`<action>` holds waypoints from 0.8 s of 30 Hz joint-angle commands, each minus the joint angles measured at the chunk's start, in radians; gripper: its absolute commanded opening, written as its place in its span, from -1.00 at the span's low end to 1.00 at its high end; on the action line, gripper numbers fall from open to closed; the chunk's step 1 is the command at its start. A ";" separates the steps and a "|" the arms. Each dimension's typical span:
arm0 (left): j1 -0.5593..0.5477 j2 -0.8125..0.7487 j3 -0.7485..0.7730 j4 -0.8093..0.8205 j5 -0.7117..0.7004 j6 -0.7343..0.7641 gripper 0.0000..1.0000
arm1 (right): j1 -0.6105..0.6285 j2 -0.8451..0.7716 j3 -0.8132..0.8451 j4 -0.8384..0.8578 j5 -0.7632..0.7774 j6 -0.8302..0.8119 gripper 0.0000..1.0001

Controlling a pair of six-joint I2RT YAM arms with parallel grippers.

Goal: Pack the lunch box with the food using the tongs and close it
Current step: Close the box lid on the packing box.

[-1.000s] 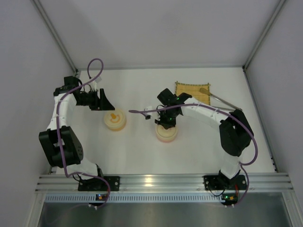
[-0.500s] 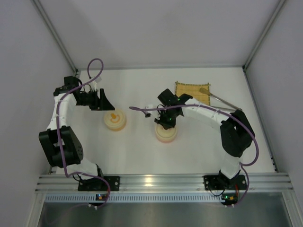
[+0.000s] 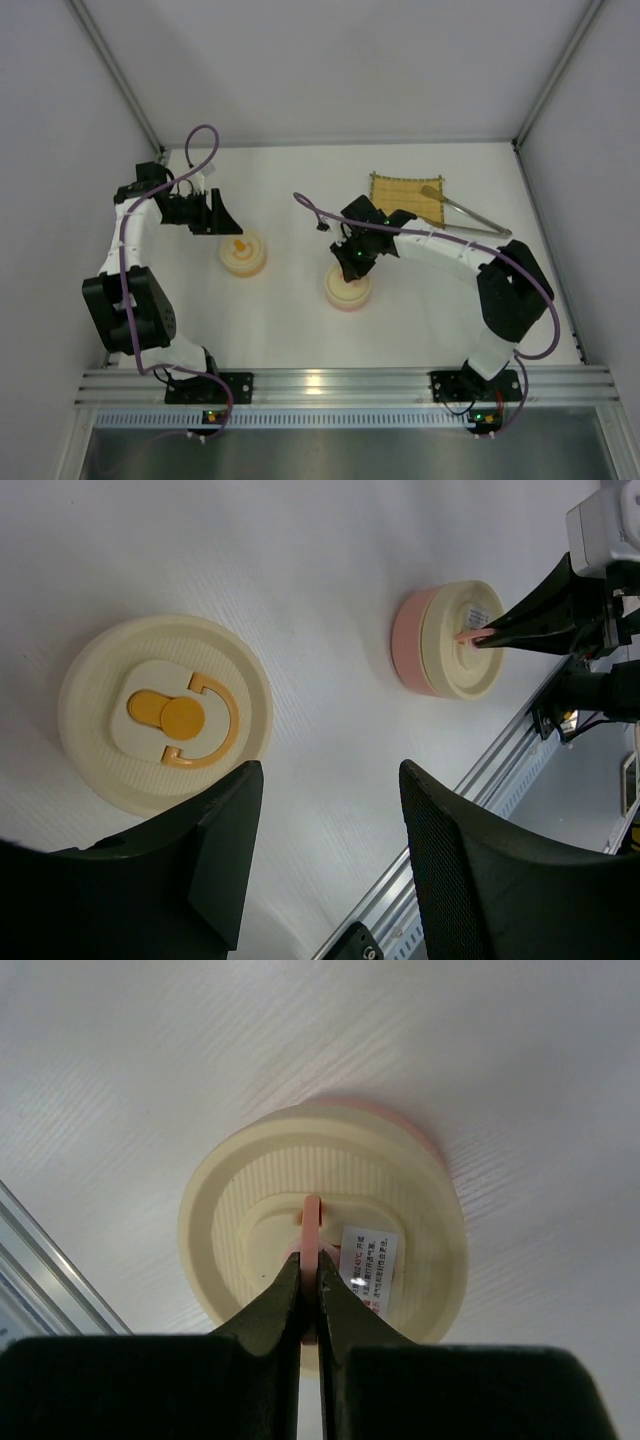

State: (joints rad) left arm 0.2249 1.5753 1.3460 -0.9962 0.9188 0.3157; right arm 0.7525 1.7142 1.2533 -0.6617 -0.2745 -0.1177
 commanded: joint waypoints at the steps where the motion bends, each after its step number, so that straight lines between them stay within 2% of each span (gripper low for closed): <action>1: 0.005 -0.031 -0.011 0.013 0.026 0.010 0.24 | 0.007 0.005 -0.095 0.042 0.006 0.161 -1.00; 5: 0.005 -0.034 -0.011 0.010 0.018 0.011 0.24 | -0.001 0.008 -0.114 0.094 -0.086 0.200 -1.00; 13: 0.005 -0.037 -0.007 0.005 0.009 0.010 0.24 | -0.002 0.047 -0.060 0.079 -0.117 0.250 -1.00; 16: 0.007 -0.037 -0.008 0.005 0.009 0.010 0.24 | -0.002 0.039 -0.057 0.073 -0.124 0.243 -0.78; 17: 0.005 -0.038 -0.007 0.005 0.011 0.011 0.24 | -0.002 0.033 -0.057 0.071 -0.124 0.236 -0.62; 20: 0.005 -0.037 -0.004 0.004 0.012 0.013 0.24 | -0.001 0.018 -0.055 0.062 -0.123 0.217 -0.30; 24: 0.004 -0.040 0.011 -0.013 0.018 0.016 0.24 | -0.002 -0.019 -0.052 0.051 -0.108 0.197 -0.19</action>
State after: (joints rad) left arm 0.2249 1.5749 1.3384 -0.9974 0.9081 0.3153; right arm 0.7498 1.7088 1.2057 -0.5686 -0.4496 0.1150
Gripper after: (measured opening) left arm 0.621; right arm 0.396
